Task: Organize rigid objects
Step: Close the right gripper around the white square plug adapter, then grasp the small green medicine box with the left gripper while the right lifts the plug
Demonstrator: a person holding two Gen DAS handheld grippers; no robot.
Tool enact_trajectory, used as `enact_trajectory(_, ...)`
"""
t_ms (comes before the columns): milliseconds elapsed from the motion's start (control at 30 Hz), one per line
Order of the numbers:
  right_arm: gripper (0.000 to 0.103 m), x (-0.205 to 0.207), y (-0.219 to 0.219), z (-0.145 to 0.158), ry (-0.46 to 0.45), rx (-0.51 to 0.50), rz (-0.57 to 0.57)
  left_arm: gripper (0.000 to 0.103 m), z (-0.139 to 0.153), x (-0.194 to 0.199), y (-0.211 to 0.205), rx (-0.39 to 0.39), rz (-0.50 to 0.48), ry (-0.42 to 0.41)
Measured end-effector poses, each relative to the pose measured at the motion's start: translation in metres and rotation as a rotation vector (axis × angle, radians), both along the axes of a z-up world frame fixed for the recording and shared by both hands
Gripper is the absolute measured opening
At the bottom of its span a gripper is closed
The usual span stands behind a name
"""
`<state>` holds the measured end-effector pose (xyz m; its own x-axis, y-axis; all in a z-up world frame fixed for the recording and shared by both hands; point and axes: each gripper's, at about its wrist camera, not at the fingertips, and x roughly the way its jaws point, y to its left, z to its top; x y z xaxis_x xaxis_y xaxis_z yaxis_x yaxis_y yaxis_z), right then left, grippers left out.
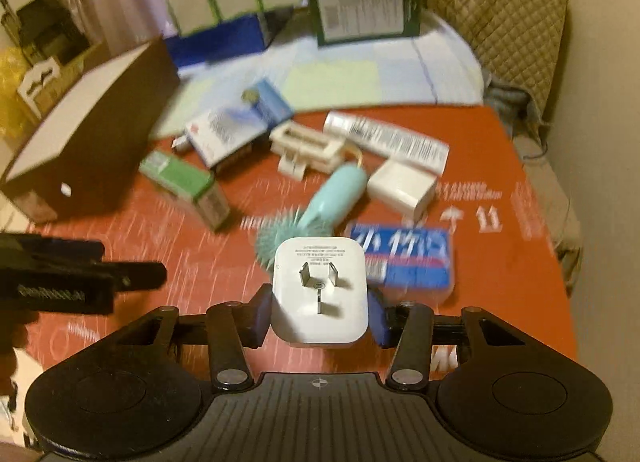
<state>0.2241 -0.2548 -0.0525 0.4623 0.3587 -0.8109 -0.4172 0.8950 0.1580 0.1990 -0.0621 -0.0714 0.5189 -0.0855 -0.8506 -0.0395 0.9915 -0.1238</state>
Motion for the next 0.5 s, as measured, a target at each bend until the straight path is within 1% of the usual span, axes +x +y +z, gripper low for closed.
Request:
enact_trajectory(167,0.045,0.030,-0.006,0.005,-0.018,-0.001,-0.014,0.090,-0.005,0.025,-0.010,0.038,0.036,-0.032)
enact_trajectory(367,0.045,0.059,-0.013,0.005,-0.023,0.010,-0.002,0.087,-0.021,0.049,-0.009,0.080,0.114,-0.037)
enact_trajectory(500,0.045,0.076,-0.014,0.001,-0.013,0.012,0.022,0.086,-0.028,0.051,-0.003,0.148,0.165,-0.034)
